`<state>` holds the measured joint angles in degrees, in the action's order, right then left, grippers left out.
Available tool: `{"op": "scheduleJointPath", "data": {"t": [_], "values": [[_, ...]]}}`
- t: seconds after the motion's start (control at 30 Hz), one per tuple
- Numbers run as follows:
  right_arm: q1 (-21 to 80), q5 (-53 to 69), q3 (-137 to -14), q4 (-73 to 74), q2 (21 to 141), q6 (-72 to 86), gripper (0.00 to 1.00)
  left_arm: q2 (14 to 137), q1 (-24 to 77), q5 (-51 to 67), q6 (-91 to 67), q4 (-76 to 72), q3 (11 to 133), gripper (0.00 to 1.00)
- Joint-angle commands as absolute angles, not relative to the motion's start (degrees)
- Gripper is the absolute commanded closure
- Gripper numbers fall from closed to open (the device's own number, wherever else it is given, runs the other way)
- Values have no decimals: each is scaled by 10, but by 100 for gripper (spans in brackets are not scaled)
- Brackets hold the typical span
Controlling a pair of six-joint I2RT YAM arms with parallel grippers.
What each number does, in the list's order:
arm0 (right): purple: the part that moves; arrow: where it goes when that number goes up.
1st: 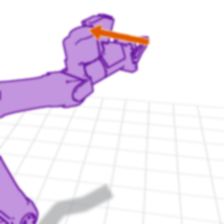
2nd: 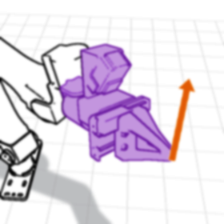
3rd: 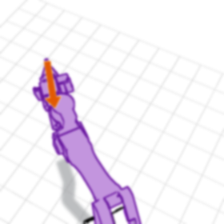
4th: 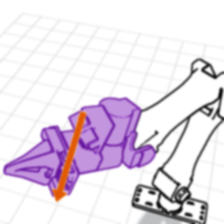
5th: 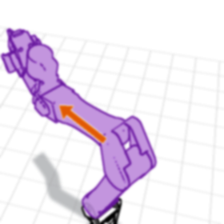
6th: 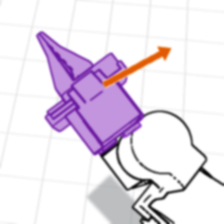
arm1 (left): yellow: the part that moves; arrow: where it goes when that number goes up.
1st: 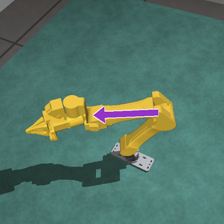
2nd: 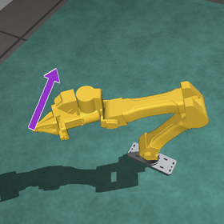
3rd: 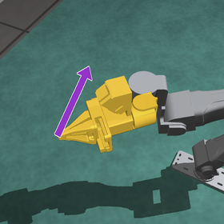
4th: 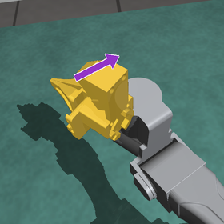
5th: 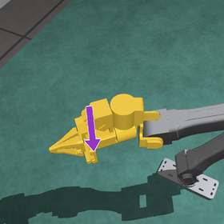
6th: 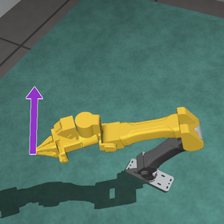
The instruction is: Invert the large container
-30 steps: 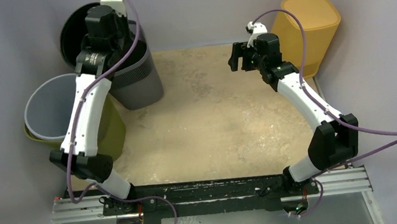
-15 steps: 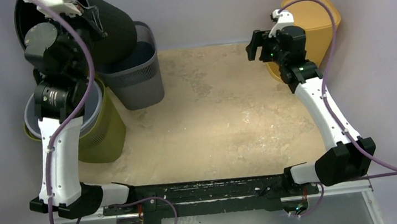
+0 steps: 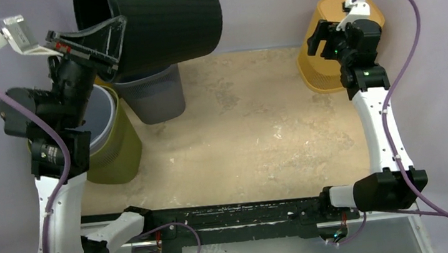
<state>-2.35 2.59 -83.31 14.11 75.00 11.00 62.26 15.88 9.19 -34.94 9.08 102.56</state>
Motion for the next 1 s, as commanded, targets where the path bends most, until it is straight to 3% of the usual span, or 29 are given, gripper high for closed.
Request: {"op": "scheduleJointPath", "data": {"t": [0.0,0.17,0.33,0.6,0.97], "values": [[-60,59,-891,133,742,120,13,587,159,174,-541,-169,897,100],[-67,89,-945,141,750,128,13,580,159,192,-639,-312,780,100],[-67,106,-991,152,757,129,13,604,173,209,-674,-353,744,100],[-67,145,-1015,153,767,135,13,680,344,150,-613,-362,686,100],[-67,159,-1030,173,763,116,13,776,464,61,-618,-490,548,100]]}}
